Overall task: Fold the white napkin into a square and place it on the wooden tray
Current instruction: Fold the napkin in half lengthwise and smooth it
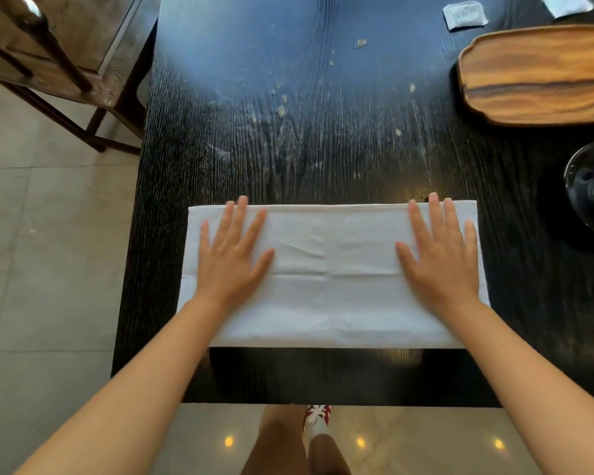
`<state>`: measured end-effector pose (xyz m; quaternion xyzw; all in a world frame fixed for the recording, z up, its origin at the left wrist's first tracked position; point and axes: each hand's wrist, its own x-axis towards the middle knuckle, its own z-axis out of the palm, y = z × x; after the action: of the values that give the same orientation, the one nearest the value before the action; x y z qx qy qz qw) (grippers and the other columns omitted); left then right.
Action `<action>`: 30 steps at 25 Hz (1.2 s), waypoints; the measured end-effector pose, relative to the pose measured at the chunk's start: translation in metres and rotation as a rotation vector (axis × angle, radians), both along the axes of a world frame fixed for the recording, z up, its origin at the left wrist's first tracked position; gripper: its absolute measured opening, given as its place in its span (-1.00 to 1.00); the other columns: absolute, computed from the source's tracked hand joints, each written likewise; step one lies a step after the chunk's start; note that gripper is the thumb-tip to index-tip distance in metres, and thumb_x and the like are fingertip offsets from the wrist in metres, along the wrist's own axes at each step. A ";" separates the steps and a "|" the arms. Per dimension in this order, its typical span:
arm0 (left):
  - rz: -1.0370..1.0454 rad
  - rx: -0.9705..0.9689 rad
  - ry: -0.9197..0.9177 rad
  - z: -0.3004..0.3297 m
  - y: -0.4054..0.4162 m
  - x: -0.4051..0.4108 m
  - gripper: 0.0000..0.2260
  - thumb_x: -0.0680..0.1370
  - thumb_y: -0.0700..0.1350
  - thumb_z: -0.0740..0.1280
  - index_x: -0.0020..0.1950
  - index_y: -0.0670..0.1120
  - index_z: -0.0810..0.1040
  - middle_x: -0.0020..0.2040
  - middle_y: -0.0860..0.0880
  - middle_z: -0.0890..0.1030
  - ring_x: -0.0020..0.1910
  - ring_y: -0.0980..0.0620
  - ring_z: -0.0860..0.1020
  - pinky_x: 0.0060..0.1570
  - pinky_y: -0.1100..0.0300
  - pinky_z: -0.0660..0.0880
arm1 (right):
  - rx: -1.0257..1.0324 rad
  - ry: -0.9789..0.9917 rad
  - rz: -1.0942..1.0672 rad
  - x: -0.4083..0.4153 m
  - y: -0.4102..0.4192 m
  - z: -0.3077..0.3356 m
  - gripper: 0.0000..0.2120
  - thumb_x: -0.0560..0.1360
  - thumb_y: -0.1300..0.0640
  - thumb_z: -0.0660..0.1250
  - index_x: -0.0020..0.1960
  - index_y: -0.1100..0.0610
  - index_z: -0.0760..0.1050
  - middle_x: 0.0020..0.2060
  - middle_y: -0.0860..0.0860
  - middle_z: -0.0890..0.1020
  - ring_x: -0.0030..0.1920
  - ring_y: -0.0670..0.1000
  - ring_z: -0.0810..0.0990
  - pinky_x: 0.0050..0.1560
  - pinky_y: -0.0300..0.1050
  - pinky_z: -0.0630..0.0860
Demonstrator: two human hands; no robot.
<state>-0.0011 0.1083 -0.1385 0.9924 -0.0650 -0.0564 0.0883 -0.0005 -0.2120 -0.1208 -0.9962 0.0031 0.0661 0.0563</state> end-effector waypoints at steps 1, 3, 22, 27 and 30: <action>0.040 0.021 0.017 0.001 0.019 -0.002 -0.40 0.52 0.24 -0.07 0.52 0.04 -0.01 0.55 -0.05 -0.03 0.51 0.02 -0.07 0.43 -0.18 -0.10 | -0.001 -0.001 0.004 0.000 0.001 0.000 -0.38 0.50 -0.21 -0.16 0.50 -0.02 -0.07 0.53 0.09 0.00 0.51 0.08 -0.12 0.46 0.19 -0.13; 0.144 0.082 0.051 0.006 0.042 -0.005 -0.34 0.51 0.24 -0.14 0.53 -0.07 -0.08 0.55 -0.07 -0.06 0.51 0.05 -0.12 0.45 -0.19 -0.11 | 0.003 -0.012 0.006 0.000 0.003 0.000 -0.39 0.50 -0.20 -0.15 0.50 -0.02 -0.06 0.52 0.09 0.01 0.51 0.09 -0.10 0.45 0.20 -0.11; 0.071 0.055 0.077 0.009 0.015 -0.094 -0.28 0.43 0.38 0.00 0.52 0.15 -0.10 0.55 -0.05 -0.12 0.51 -0.04 -0.21 0.41 -0.28 -0.13 | 0.025 -0.020 -0.028 0.000 0.003 0.001 -0.37 0.48 -0.21 -0.15 0.50 -0.04 -0.06 0.53 0.08 -0.01 0.51 0.08 -0.11 0.46 0.27 -0.10; 0.082 0.036 0.070 0.010 0.012 -0.094 -0.26 0.41 0.39 0.04 0.51 0.16 -0.09 0.55 -0.05 -0.10 0.51 -0.03 -0.19 0.40 -0.26 -0.12 | 0.143 -0.100 0.018 -0.040 0.091 0.012 -0.36 0.46 -0.24 -0.04 0.50 -0.07 -0.01 0.52 0.08 0.00 0.50 0.11 -0.08 0.37 0.34 -0.22; 0.088 0.047 0.073 0.012 0.011 -0.094 -0.25 0.40 0.39 0.04 0.51 0.16 -0.09 0.55 -0.05 -0.09 0.51 -0.03 -0.18 0.40 -0.25 -0.12 | 0.109 -0.048 0.217 -0.089 0.152 0.002 -0.40 0.50 -0.20 -0.05 0.50 -0.05 0.00 0.52 0.05 -0.01 0.51 0.10 -0.08 0.38 0.34 -0.14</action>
<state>-0.0951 0.1195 -0.1270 0.9933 -0.0166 -0.0901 0.0698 -0.0893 -0.0597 -0.1193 -0.9874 -0.1098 0.0481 0.1030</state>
